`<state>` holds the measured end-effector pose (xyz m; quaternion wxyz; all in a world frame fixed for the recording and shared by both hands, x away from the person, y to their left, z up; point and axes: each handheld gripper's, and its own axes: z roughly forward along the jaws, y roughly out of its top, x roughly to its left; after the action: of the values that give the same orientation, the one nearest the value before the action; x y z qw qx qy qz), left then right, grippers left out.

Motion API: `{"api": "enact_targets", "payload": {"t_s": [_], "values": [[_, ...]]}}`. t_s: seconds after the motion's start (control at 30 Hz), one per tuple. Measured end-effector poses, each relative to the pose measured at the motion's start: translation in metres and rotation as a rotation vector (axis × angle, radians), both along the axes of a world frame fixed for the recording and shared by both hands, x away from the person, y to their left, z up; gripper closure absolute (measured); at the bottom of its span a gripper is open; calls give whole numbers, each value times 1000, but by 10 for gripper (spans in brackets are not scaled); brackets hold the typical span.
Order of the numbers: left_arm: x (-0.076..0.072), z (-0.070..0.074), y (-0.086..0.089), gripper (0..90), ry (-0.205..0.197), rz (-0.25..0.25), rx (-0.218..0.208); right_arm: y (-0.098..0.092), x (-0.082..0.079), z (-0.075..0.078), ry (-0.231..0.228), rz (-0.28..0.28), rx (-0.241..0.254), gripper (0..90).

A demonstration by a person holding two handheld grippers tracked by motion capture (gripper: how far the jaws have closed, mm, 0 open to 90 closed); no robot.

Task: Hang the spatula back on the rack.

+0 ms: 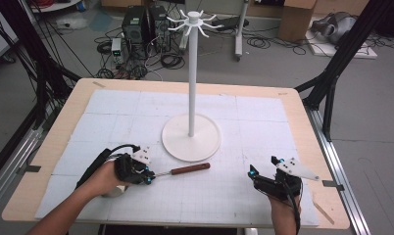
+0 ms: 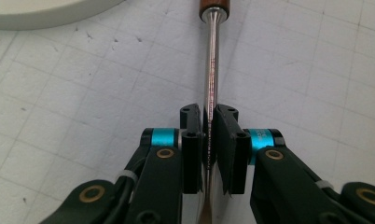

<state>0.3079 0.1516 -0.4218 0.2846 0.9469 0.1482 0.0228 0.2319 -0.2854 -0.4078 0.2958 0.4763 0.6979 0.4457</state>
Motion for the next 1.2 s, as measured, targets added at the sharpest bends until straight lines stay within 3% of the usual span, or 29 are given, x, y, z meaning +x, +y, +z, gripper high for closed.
{"api": "enact_targets", "payload": {"t_s": [0.4, 0.9, 1.2], "values": [[0, 0, 0, 841, -12, -44, 5, -1, 1, 0, 6, -2, -3, 195], [-2, 2, 2, 842, -6, -32, -12, -5, -2, 0, 7, -18, 11, 196], [-6, 8, 8, 843, -16, -6, -75, -6, -2, 0, 1, -21, 12, 196]]}}
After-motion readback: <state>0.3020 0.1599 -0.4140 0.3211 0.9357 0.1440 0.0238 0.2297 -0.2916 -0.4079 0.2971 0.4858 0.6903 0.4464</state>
